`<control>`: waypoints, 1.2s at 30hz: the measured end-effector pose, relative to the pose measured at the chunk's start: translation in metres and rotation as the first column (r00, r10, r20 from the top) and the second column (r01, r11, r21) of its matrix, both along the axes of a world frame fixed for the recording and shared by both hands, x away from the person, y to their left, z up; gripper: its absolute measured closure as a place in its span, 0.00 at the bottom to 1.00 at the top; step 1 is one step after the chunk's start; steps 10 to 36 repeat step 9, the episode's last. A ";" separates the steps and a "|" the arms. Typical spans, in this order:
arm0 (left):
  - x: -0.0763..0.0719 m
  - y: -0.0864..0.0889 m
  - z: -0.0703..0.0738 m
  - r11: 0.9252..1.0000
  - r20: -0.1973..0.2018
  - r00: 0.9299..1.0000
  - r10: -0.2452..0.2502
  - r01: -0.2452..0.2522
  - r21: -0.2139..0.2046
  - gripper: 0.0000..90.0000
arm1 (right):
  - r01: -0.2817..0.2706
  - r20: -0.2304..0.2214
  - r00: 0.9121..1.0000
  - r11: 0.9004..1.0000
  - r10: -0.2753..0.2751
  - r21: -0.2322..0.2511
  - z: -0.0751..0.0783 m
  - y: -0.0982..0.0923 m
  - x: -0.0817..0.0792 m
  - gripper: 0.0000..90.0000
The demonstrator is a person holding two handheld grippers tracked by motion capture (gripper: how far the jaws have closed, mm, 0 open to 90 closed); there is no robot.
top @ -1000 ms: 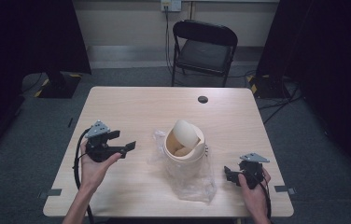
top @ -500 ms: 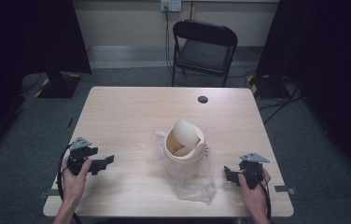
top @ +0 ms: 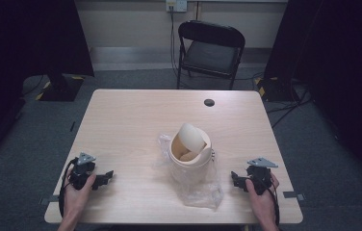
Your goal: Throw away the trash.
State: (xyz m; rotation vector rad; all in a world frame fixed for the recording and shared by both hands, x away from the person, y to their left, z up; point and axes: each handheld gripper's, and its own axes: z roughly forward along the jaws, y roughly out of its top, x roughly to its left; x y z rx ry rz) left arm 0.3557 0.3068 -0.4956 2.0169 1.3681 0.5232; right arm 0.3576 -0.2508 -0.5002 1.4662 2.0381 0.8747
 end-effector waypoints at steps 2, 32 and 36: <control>0.001 -0.003 0.000 1.000 0.003 1.000 0.002 -0.002 0.027 0.18 | 0.000 0.000 1.000 1.000 0.000 0.000 0.000 0.000 0.000 0.13; 0.003 -0.004 -0.007 1.000 0.047 0.999 0.005 -0.006 0.011 0.07 | 0.000 0.000 1.000 1.000 0.000 0.000 0.000 0.000 0.000 0.13; 0.003 -0.004 -0.007 1.000 0.047 0.999 0.005 -0.006 0.011 0.07 | 0.000 0.000 1.000 1.000 0.000 0.000 0.000 0.000 0.000 0.13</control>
